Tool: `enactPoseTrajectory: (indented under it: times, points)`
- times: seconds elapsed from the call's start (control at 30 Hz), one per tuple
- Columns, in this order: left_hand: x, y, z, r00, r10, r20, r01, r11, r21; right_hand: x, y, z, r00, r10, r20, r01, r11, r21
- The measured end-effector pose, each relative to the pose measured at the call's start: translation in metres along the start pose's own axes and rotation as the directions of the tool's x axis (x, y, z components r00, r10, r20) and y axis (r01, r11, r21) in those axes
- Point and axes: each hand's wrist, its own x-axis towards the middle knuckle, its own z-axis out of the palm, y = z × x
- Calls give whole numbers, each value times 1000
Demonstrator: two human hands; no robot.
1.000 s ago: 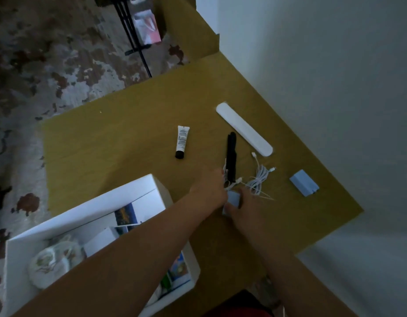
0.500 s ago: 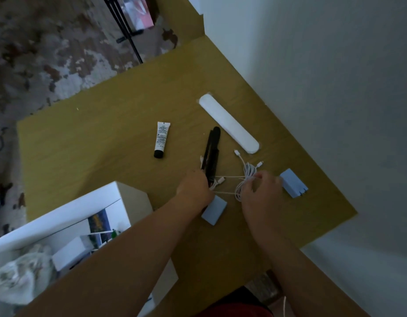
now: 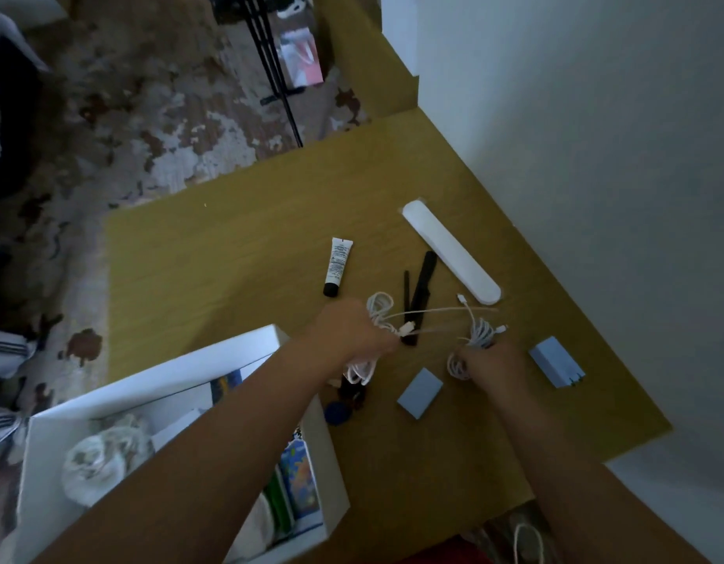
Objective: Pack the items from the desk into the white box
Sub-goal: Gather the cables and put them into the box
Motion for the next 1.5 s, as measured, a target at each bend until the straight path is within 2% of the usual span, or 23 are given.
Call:
enactPoseTrajectory:
  times: [0.07, 0.13, 0.27, 0.4, 0.5, 0.6, 0.73, 0.9, 1.03, 1.1, 1.17, 1.23, 1.27, 1.33, 1.37, 1.4, 1.43, 1.5]
  points:
    - [-10, -9, -12, 998, -10, 67, 20, 989, -149, -4, -8, -6, 998, 63, -10, -62, 996, 72]
    - [-20, -20, -23, 997, 9, 75, 8, 974, -224, -14, -17, -11, 998, 46, -51, -38, 988, 151]
    - [-41, -48, -43, 996, 83, 42, -61, 924, -377, -48, -35, -12, 981, -41, -189, 97, 950, 295]
    - [-63, -81, -65, 987, 140, -77, -160, 882, -443, -90, -62, 1, 962, -184, -203, 241, 921, 306]
    - [-77, -111, -82, 979, 105, -174, -178, 854, -489, -118, -85, 18, 935, -300, -187, 340, 909, 240]
    - [-89, -146, -97, 971, 35, -235, -164, 817, -553, -141, -107, 44, 916, -390, -100, 402, 884, 239]
    - [-105, -197, -108, 944, -72, -323, -128, 821, -557, -168, -128, 88, 868, -496, 6, 481, 844, 239]
    - [-121, -251, -107, 899, -228, -374, -61, 780, -623, -187, -135, 140, 679, -712, 179, 705, 700, 111]
    - [-133, -280, -103, 835, -340, -433, -54, 732, -679, -194, -126, 176, 610, -711, 350, 757, 653, 7]
    - [-139, -291, -102, 796, -398, -456, -62, 696, -716, -195, -120, 192, 546, -698, 462, 807, 587, -67]
    - [-145, -300, -100, 773, -433, -464, -74, 665, -744, -194, -114, 209, 456, -689, 563, 877, 454, -155]
    - [-151, -307, -97, 765, -446, -464, -79, 651, -755, -195, -109, 224, 373, -734, 567, 928, 287, -238]
    - [-153, -309, -96, 765, -450, -461, -75, 649, -757, -196, -107, 230, 306, -773, 556, 946, 181, -269]
    - [-158, -314, -92, 768, -452, -453, -61, 653, -755, -196, -102, 241, 94, -826, 557, 962, -68, -263]
    - [-159, -316, -90, 770, -453, -449, -55, 654, -754, -195, -98, 245, -11, -834, 552, 956, -170, -238]
    - [-160, -317, -88, 774, -452, -444, -51, 653, -755, -195, -95, 247, -83, -831, 550, 946, -238, -218]
    - [-161, -319, -86, 779, -450, -437, -46, 654, -755, -194, -91, 249, -108, -821, 561, 942, -265, -207]
    - [-162, -320, -82, 791, -444, -422, -34, 657, -753, -190, -84, 253, -53, -797, 602, 942, -240, -234]
